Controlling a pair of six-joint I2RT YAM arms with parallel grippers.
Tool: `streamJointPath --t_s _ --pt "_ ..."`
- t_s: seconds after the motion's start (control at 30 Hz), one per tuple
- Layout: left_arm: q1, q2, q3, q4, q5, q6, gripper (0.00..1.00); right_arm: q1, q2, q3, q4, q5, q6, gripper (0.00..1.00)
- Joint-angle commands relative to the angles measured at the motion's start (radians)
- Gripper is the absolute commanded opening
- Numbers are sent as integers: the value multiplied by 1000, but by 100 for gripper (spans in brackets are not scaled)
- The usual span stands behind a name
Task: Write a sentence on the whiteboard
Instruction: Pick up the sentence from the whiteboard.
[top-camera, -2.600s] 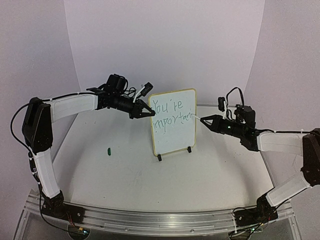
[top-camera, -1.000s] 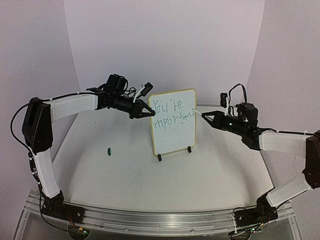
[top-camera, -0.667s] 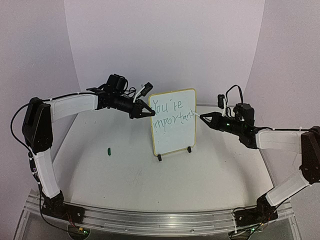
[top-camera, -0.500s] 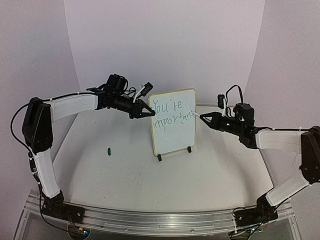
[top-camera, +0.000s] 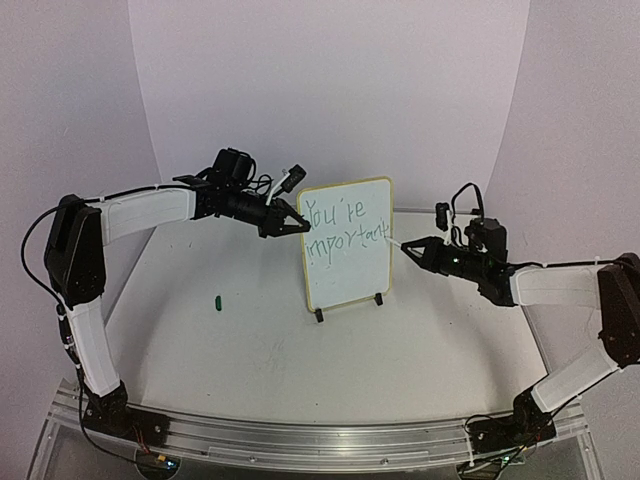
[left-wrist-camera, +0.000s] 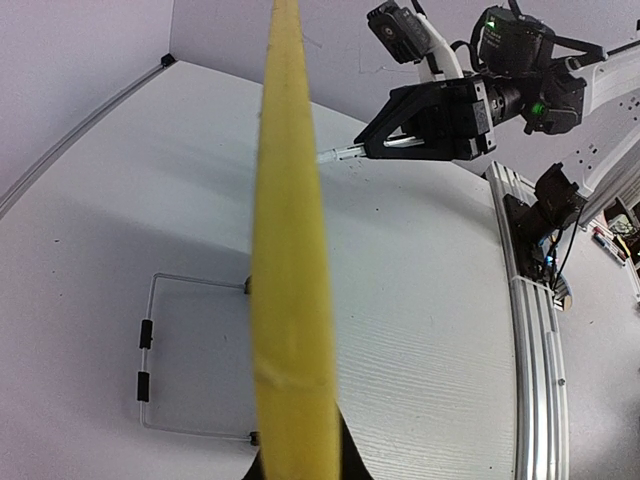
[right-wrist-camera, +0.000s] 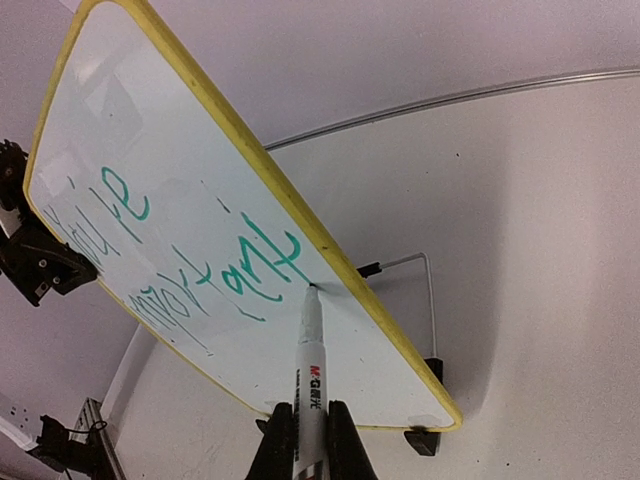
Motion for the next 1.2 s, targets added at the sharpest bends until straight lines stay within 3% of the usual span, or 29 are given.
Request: streamJointPath --t_s 0.0,0.53,0.83,1.17 --pt "-26 20 5 -106 10 23 0 -3 15 -5 39 33 10 0" --pt "-26 22 3 -106 6 24 0 -3 -19 -3 9 95 1 0" --pt "-26 26 11 -112 -18 14 0 -4 -123 -45 -30 25 -22 0" --pt "-25 35 16 -107 3 4 0 16 -263 -7 -196 -118 -133 0"
